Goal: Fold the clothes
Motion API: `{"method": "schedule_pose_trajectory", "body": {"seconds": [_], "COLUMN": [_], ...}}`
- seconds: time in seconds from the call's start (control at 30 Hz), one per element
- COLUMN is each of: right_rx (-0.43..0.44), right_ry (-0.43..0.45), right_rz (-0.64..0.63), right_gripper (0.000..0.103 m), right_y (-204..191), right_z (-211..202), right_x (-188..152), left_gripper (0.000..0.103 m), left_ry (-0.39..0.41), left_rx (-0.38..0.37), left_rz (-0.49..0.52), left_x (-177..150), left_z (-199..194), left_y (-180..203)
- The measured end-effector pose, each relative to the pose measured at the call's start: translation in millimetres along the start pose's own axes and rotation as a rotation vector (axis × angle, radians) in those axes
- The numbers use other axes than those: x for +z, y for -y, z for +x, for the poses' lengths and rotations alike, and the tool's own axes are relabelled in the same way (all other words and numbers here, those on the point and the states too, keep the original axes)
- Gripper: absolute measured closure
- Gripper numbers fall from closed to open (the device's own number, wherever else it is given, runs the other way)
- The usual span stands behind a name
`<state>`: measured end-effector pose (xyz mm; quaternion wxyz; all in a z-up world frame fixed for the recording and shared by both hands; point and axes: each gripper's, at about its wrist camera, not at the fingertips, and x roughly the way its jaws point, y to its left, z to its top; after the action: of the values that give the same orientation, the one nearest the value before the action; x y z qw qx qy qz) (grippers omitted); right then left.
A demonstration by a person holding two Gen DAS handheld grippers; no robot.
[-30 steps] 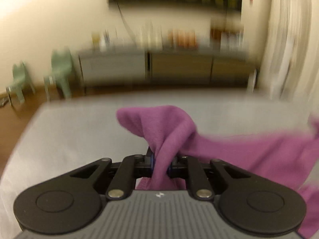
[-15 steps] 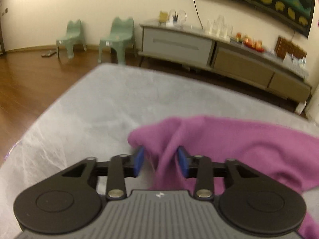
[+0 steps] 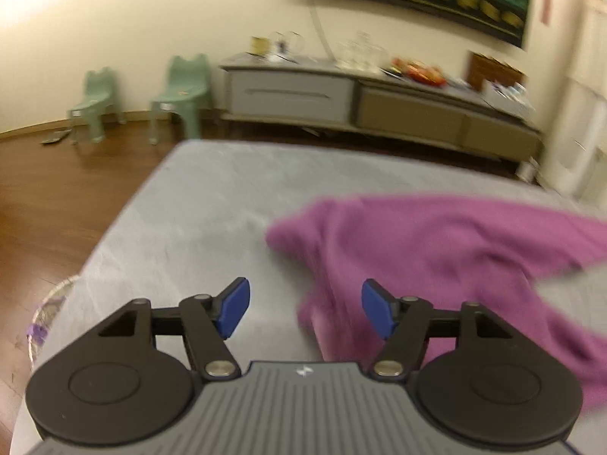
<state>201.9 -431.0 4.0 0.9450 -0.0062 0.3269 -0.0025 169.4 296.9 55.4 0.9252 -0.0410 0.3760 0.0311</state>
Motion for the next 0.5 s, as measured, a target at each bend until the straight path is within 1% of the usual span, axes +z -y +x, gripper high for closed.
{"method": "schedule_pose_trajectory", "body": {"seconds": [0.07,0.13,0.23,0.3,0.33,0.4,0.47,0.5], "right_rx": [-0.016,-0.031,-0.04,-0.046,-0.052,-0.063,-0.077,-0.076], "right_ry": [-0.011,-0.021,-0.049,-0.078,-0.084,-0.095,-0.109,-0.123], "right_rz": [0.028,0.055,0.103,0.123,0.121,0.117,0.08,0.057], "right_gripper": [0.008,0.008,0.008,0.008,0.008,0.007,0.007,0.007], "right_y": [7.9,15.8,25.3,30.7,32.1,34.9,33.8,31.1], "right_z": [-9.6,-19.1,-25.4,-27.6,-26.6,-24.4,-12.9,-6.5], "right_x": [-10.7,-21.3,-37.8,-49.3,-52.6,-59.0,-61.6,-62.7], "left_gripper": [0.035,0.03,0.03,0.028,0.028,0.029,0.039,0.059], "left_ry": [-0.025,-0.041,-0.067,-0.075,-0.078,-0.059,-0.037,-0.032], "left_rx": [-0.05,-0.088,-0.155,-0.176,-0.172,-0.151,-0.141,-0.141], "left_rz": [0.027,0.047,0.071,0.083,0.091,0.12,0.145,0.155], "left_x": [-21.4,-38.0,-58.3,-65.2,-66.9,-68.0,-70.8,-69.1], "left_z": [-8.8,-10.9,-6.9,0.5,4.8,12.9,16.2,18.7], "left_y": [6.2,13.3,23.2,31.2,35.8,48.8,60.2,65.4]}}
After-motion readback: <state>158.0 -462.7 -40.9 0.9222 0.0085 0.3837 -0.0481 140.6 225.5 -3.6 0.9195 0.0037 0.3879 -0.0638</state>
